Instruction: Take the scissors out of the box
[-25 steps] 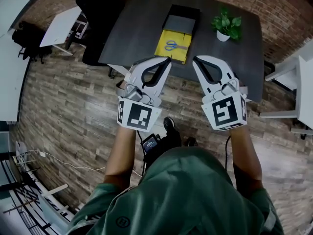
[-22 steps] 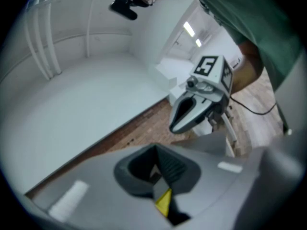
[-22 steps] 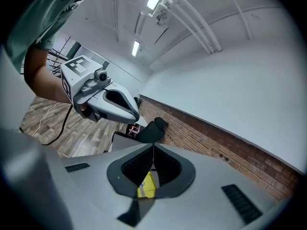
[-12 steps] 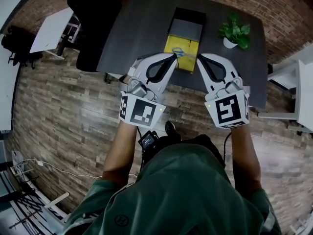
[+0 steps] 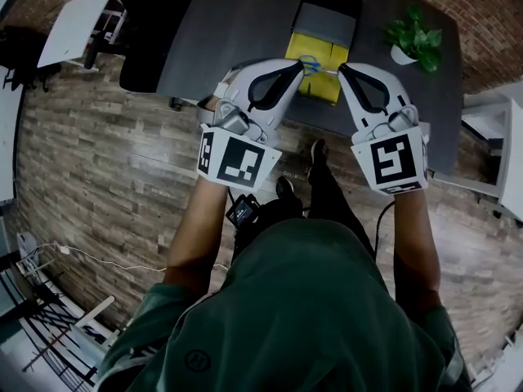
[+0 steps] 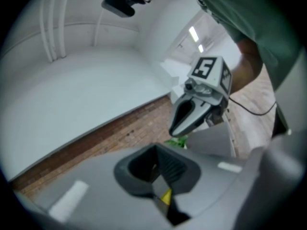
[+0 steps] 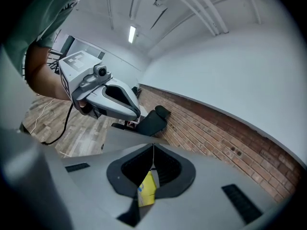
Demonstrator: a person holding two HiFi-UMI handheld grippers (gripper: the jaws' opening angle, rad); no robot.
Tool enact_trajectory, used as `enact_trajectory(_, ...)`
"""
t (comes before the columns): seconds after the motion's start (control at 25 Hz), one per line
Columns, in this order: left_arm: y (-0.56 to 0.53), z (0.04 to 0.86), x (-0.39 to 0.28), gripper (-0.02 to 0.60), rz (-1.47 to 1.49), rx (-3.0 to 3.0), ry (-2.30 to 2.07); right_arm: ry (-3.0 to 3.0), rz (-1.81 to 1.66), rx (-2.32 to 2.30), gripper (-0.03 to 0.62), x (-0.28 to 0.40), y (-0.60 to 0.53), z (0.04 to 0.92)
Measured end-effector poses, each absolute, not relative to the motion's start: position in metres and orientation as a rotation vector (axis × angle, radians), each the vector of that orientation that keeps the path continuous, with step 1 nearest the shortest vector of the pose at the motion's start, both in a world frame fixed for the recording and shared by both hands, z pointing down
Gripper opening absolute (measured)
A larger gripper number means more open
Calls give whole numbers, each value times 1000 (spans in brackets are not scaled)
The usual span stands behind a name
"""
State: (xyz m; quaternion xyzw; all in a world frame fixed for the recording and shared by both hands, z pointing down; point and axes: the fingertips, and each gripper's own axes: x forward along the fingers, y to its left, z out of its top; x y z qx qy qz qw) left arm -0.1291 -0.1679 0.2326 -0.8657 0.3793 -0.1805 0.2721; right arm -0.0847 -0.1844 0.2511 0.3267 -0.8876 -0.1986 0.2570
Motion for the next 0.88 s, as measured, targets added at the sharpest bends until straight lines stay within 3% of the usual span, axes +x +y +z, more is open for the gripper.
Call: enact_trajectory(0.88, -260, 303, -166, -2, -609, -2408, 1193, -2418, -366, 646, 8, -116, -282, 347)
